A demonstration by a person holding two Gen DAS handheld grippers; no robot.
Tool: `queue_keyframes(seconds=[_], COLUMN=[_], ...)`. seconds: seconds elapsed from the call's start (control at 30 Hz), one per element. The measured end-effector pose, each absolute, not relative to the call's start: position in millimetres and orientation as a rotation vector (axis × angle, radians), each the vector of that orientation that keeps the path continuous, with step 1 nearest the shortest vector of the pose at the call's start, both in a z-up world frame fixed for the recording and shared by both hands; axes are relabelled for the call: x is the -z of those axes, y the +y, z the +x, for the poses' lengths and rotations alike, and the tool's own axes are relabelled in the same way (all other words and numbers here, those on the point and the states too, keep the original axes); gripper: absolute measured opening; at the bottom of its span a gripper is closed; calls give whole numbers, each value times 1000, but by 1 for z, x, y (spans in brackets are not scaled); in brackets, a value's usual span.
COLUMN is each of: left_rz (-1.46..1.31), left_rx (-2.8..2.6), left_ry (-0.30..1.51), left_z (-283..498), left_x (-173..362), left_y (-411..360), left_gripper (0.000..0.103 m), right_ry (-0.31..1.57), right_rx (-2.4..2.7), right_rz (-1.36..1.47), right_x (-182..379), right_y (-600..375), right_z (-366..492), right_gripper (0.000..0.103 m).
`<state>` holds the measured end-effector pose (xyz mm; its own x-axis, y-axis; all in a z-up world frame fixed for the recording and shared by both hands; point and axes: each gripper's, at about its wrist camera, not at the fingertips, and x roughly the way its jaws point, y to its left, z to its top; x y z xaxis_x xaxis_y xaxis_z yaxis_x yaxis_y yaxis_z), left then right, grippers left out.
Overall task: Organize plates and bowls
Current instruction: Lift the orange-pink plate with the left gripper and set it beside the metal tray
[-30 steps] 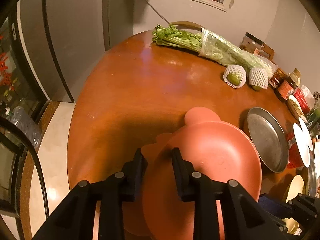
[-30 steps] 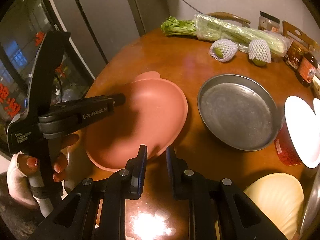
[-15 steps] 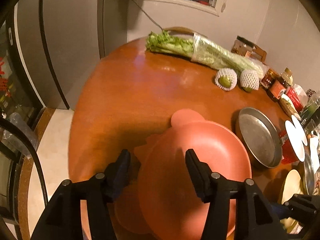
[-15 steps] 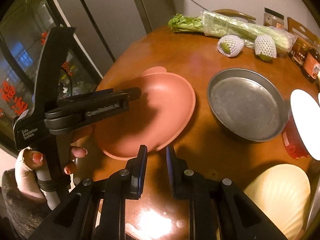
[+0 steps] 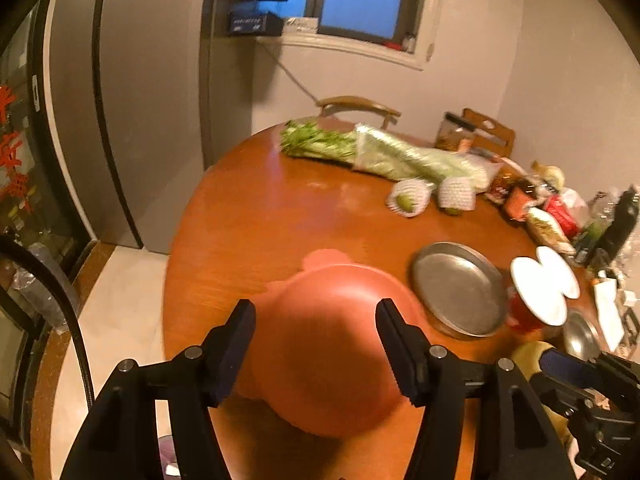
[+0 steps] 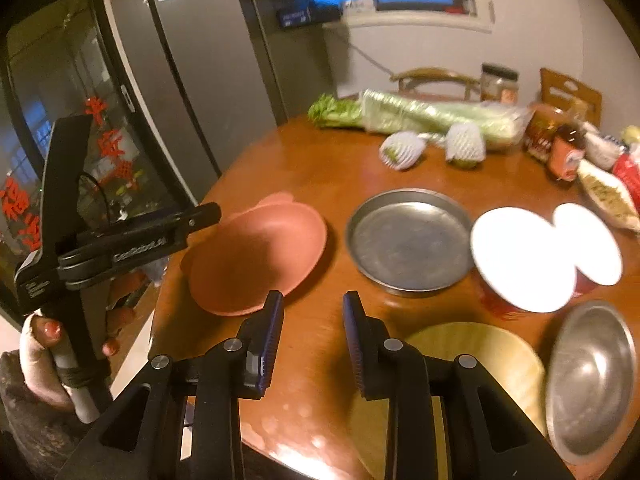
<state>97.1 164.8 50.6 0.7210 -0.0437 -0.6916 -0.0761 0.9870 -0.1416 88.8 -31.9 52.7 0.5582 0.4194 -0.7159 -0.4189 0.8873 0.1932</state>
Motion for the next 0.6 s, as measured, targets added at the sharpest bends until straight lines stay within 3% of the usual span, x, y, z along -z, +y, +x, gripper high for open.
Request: queue_keyframes(seconds=[0.3,0.6], left_rz=[-105,-52], left_rx=[127,202], left_ry=[754,803], left_z=[73,69], left_x=[-66,-47], left_y=[89,31], left_gripper=[63,63], right_ry=[781,804], right_rx=[-424,-352], right_rz=[46,80], right_x=[-70,-57], right_y=[-92,-139], right_z=[51,26], right_gripper=[32,32])
